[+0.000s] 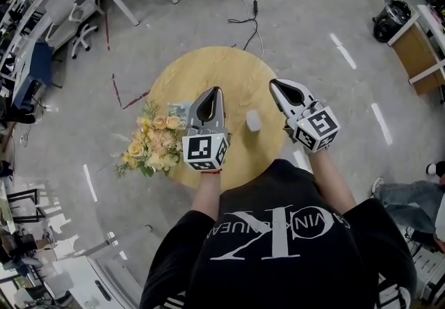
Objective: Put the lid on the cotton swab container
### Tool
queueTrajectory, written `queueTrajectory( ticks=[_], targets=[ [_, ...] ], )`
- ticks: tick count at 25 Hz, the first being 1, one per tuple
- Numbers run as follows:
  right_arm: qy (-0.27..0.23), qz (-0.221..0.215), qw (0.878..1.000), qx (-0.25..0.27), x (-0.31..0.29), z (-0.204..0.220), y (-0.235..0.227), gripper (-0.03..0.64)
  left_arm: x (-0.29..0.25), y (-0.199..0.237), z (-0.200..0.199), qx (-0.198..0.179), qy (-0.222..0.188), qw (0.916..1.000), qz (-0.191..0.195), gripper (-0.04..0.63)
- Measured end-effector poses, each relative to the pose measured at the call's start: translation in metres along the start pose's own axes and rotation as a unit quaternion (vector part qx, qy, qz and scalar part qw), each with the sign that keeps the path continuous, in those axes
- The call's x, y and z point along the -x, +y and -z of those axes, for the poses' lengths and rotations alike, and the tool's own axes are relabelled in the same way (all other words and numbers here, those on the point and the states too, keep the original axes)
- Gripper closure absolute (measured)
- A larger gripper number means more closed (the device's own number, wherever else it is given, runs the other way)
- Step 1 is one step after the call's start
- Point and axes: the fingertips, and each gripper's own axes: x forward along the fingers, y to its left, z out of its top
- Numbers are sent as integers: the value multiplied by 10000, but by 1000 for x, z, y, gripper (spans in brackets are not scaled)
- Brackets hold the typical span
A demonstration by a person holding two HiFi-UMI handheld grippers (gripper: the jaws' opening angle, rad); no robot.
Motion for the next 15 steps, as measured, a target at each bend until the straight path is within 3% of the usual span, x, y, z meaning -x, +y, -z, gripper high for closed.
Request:
queueTrajectory(
  ticks=[15],
  targets=[
    [36,0,10000,-51,-2,4,-5,601,-4,1,3,17,35,10000,-47,583]
  ],
)
